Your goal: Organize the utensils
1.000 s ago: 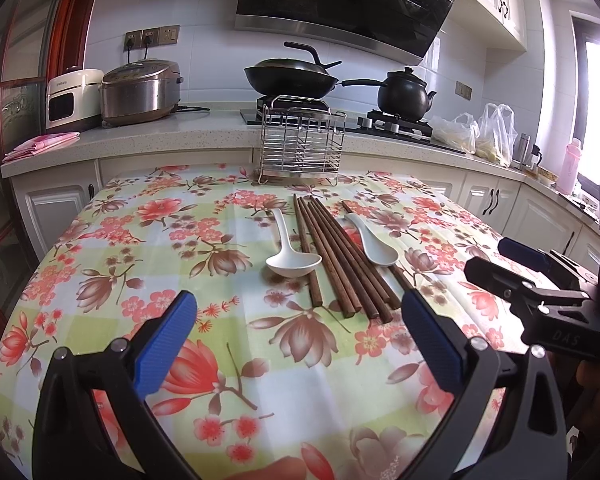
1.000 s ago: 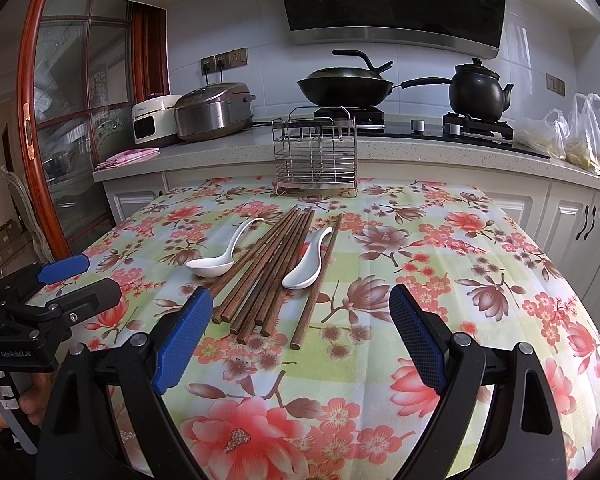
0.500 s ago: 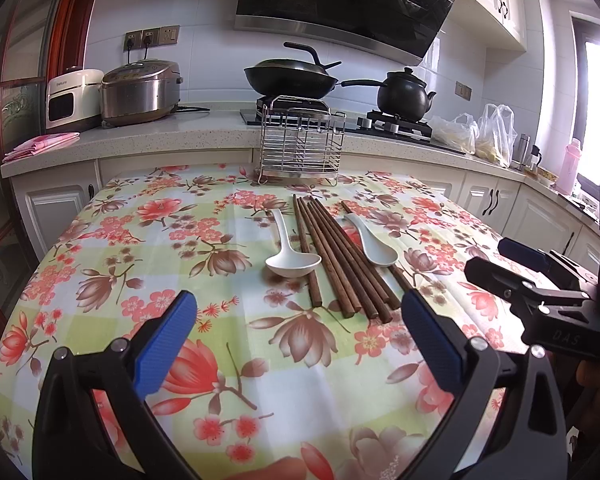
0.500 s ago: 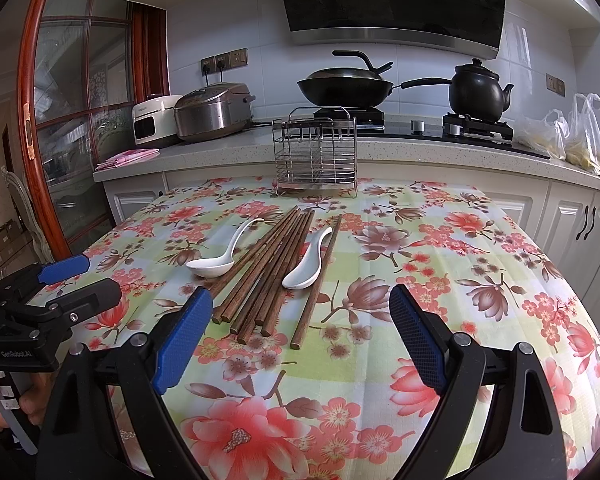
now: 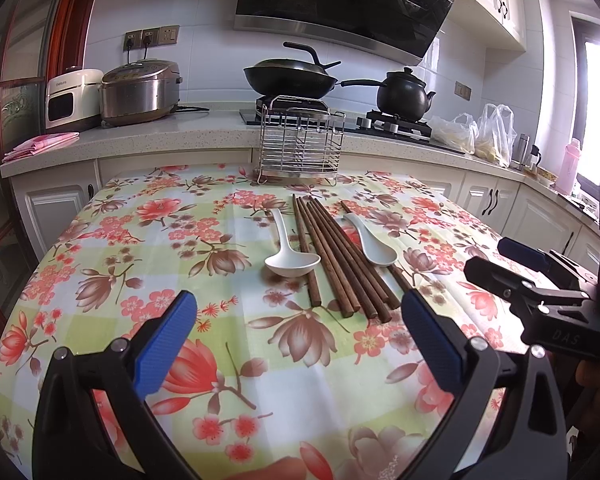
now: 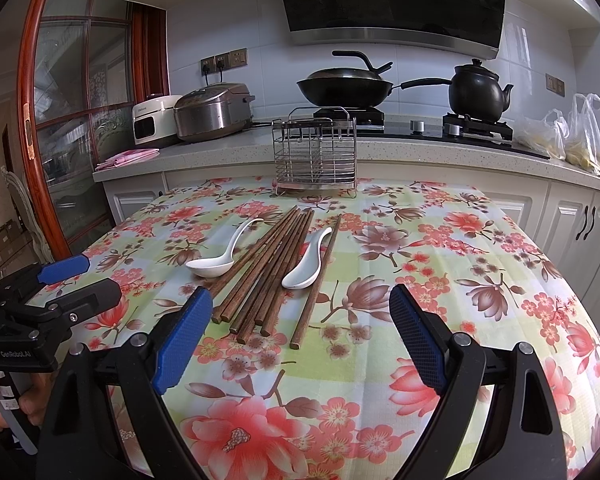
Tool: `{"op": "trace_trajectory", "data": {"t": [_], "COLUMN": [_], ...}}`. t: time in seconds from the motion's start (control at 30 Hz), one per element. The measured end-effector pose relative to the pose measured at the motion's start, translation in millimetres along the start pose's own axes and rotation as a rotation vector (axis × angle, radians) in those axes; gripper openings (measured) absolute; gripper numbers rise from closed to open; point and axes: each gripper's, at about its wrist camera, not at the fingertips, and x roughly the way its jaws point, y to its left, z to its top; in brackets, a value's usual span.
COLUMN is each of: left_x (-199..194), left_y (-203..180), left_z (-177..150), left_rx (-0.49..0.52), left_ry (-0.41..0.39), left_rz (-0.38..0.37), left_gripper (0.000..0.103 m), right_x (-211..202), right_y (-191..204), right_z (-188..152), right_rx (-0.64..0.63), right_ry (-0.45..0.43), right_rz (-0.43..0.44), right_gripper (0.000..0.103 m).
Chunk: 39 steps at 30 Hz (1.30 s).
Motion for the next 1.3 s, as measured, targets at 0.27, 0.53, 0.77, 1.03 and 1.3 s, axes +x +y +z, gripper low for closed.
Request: {"op": "trace_trajectory", "data": {"t": [0.27,0.53,0.77,1.03,1.3], "left_x": [0,0,12,79,163], "left_y": [0,0,3,28,48], "left_z": [0,1,34,72,91], "left_rx": [0.0,0.001,-0.022,-0.105,-0.179], "left_ry": [0.001,0.001,0.048,0.243,0.392], "left_rz": [0.0,0.0,-0.004,-0.047,-0.133], "left_gripper": [0.099,0.099,0.099,0.086,0.055], "right_x": [0,0,23,93,156], "right_y": [0,0,-11,-45,-36], "right_z": [0,1,32,61,75], "right_rx": [0.0,0.001,0.043,0.164,0.142], "right_ry": [0.001,0.002,0.091,0.24,0.361], "right_rz": [0.0,0.005,-0.033,-0.028,-0.022], "right_gripper": [0.084,0.085,0.084,0.084,0.064]}}
